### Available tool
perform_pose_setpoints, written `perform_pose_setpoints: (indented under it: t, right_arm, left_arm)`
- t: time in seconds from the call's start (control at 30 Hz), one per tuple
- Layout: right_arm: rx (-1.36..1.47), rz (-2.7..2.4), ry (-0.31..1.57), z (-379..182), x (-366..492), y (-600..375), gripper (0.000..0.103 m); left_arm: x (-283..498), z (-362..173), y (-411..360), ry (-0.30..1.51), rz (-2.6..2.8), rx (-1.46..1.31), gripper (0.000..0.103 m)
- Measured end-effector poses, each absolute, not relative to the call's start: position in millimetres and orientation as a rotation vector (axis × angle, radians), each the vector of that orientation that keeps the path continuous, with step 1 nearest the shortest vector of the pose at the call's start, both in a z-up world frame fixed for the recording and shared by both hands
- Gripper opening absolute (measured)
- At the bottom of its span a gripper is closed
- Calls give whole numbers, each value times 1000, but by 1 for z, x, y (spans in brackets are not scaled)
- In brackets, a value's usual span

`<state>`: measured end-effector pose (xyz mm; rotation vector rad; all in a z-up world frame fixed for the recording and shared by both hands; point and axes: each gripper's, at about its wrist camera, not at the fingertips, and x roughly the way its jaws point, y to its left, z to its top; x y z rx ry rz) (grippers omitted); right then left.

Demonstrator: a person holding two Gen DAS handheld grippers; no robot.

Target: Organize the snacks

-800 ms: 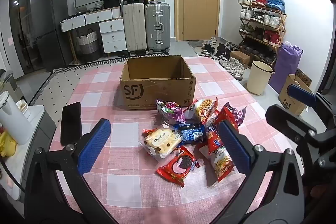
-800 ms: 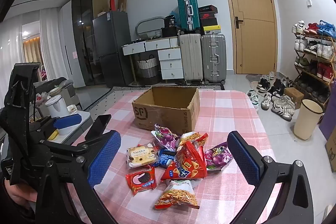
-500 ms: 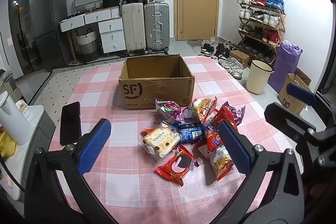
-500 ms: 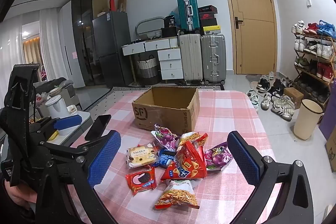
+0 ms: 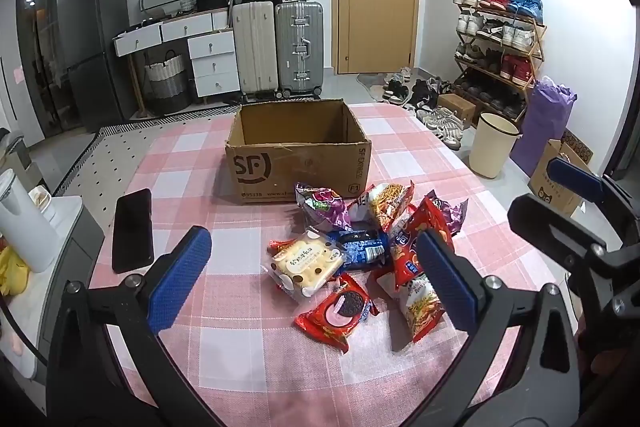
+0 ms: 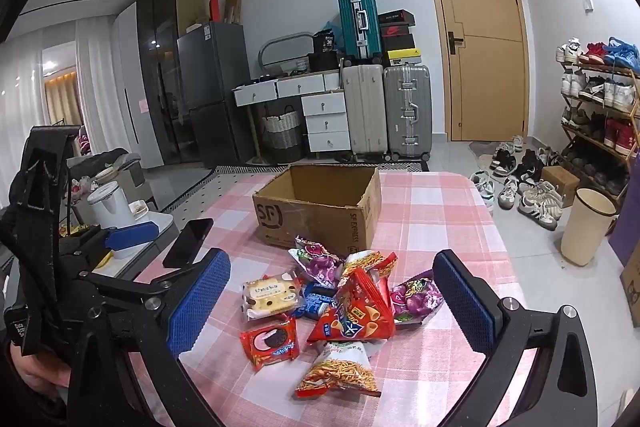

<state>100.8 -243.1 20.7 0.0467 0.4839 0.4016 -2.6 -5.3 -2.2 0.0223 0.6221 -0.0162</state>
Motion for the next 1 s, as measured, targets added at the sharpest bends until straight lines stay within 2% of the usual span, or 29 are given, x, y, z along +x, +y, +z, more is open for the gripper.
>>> perform_pose_setpoints:
  t: [0.47, 1.0]
  right_arm:
    - [74, 411, 545, -5, 108, -250, 103]
    - [118, 450, 749, -94, 136, -259, 103]
  left_arm:
    - [9, -16, 6, 661, -42, -24, 102]
    - [28, -48, 27, 693, -23, -83, 102]
